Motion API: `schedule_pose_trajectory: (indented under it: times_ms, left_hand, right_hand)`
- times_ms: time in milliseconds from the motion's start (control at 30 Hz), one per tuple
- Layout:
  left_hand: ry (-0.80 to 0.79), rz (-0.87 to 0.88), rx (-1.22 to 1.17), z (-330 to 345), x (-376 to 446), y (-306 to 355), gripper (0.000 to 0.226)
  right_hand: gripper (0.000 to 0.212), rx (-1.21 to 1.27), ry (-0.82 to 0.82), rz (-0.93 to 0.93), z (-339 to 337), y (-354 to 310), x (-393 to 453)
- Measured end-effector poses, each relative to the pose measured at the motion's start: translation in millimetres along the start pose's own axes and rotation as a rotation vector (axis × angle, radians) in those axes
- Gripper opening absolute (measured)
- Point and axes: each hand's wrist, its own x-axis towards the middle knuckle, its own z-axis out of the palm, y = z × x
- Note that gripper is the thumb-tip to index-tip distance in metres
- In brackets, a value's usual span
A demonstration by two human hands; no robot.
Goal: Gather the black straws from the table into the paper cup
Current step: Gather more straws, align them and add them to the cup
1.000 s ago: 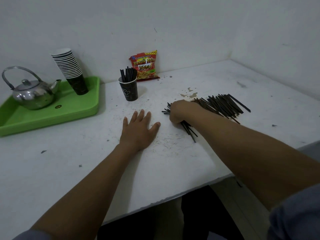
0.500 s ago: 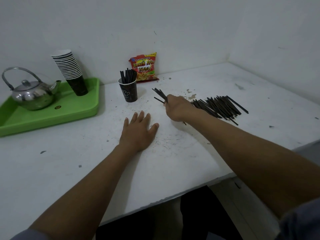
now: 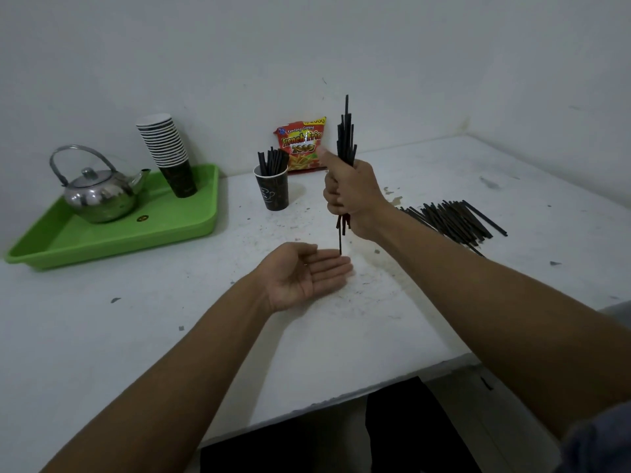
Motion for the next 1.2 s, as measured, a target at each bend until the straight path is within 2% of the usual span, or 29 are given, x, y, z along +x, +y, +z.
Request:
schedule_pose_trajectory:
  times_ms: [100,333,467,733,933,1000,1100,1200]
  left_hand:
    - [-0.083,-0.085,-0.1,-3.5,-3.9,0.6,0.043]
    - [-0.088,-0.118,-0.154,-2.1,-4.4,-0.2,0.046]
    - [-0.084,-0.135,-0.131,-3.3,-2.0,-2.5,0.048]
    - [-0.047,-0.14,-0.078,0.0,1.0,-4.8,0.047]
    - [-0.058,-0.148,-0.091,1.5,2.7,-4.2,0.048]
    - [-0.056,-0.146,-0.091,1.0,3.1,-4.4,0.048]
    - [-0.039,-0.143,-0.071,0.3,3.7,-4.9,0.048]
    - [-0.024,-0.131,-0.073,0.0,3.6,-4.4,0.047]
  right_hand:
    - [0.06,0.055,-0.057,0.042,-2.3,-5.3,-0.7]
    - [0.044,0.042,-0.139,0.097,-10.7,9.5,-6.1]
    - [0.039,0.032,-0.143,0.085,-10.1,20.9,-6.5]
    - [0.042,0.034,-0.084,0.024,-11.0,20.6,-5.5]
    - [0.027,-0.023,-0.086,0.006,-15.5,25.5,-11.4]
    - [0.032,-0.025,-0.075,0.003,-17.1,28.3,-12.6]
    - [0.049,0.011,-0.039,-0.001,-16.6,29.3,-12.2]
    - [0.049,0.02,-0.036,-0.031,-15.0,24.4,-11.0]
